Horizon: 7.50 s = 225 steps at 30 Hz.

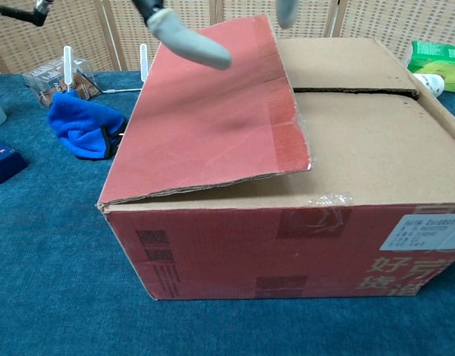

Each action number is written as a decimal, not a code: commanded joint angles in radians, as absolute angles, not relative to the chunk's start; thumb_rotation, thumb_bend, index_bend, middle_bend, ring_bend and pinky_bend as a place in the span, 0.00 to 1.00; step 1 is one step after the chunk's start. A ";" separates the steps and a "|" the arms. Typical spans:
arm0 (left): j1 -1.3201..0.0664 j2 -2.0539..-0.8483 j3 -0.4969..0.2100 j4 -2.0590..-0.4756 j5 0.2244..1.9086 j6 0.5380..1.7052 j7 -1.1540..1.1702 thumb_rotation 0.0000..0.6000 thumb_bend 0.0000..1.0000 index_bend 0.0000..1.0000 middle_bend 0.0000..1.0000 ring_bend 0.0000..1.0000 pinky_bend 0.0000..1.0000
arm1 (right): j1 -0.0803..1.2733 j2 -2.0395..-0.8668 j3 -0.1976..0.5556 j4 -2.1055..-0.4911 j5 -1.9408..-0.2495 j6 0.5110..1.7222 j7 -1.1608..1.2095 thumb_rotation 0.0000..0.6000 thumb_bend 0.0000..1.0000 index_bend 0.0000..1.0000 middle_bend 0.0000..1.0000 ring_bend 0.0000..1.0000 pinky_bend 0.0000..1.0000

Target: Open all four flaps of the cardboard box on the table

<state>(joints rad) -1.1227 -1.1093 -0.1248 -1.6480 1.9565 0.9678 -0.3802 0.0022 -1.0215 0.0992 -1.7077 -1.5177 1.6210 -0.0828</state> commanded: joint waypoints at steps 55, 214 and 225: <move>-1.349 -1.292 -0.194 -1.773 1.540 0.610 0.006 0.62 0.00 0.48 0.75 0.50 0.40 | -0.015 -0.995 0.099 -1.720 -1.517 1.625 -0.029 0.39 0.50 0.00 0.00 0.00 0.00; -0.814 -0.894 0.014 -1.727 1.701 0.782 -0.267 0.61 0.01 0.53 0.85 0.63 0.44 | 0.002 -0.999 0.068 -1.750 -1.552 1.581 -0.039 0.43 0.55 0.00 0.00 0.00 0.00; -0.786 -0.894 -0.004 -1.708 1.708 0.894 -0.286 0.61 0.01 0.51 0.74 0.50 0.39 | 0.001 -0.994 0.066 -1.752 -1.555 1.583 -0.027 0.43 0.55 0.00 0.00 0.00 0.00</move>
<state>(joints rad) -0.7971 -0.8958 0.0045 -1.7115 1.7041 0.8614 -0.2835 0.0007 -0.9942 0.0663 -1.7518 -1.5546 1.5832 -0.0277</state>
